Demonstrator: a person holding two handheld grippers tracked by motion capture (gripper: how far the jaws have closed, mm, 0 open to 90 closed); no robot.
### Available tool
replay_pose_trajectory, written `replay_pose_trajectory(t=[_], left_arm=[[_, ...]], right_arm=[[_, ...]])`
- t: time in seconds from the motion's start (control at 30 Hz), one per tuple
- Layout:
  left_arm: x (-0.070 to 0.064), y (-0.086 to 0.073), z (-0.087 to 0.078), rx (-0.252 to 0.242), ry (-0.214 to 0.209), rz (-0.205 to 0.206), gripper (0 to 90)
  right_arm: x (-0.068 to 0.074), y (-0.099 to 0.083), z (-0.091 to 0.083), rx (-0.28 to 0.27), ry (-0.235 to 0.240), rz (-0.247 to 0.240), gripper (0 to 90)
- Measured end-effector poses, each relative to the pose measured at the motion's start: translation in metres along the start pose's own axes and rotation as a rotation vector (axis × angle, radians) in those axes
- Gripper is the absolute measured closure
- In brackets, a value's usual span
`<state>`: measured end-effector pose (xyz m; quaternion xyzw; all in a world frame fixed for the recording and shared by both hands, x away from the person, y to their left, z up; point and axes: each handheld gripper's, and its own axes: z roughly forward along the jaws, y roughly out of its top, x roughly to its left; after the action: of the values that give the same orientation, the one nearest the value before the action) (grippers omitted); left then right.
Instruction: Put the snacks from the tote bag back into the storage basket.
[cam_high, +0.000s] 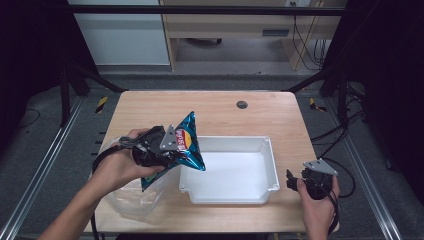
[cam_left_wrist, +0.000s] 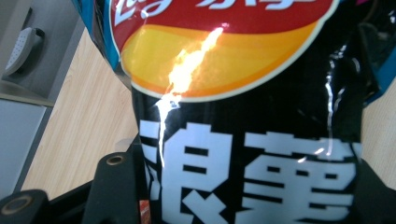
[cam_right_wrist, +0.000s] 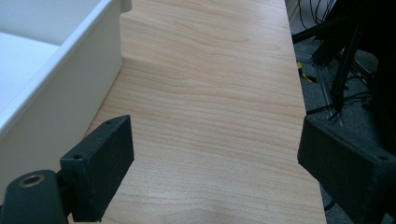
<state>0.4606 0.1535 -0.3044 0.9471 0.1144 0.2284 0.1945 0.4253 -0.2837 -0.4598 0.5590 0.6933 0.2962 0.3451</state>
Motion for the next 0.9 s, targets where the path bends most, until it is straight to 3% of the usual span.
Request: replay_pose_trajectory(t=[0.9], left_arm=[[-0.007,0.033,0.003,-0.031,-0.011,0.056,43.3]], right_arm=[[-0.002,-0.001,-0.001,-0.004,-0.006,0.01,11.1]])
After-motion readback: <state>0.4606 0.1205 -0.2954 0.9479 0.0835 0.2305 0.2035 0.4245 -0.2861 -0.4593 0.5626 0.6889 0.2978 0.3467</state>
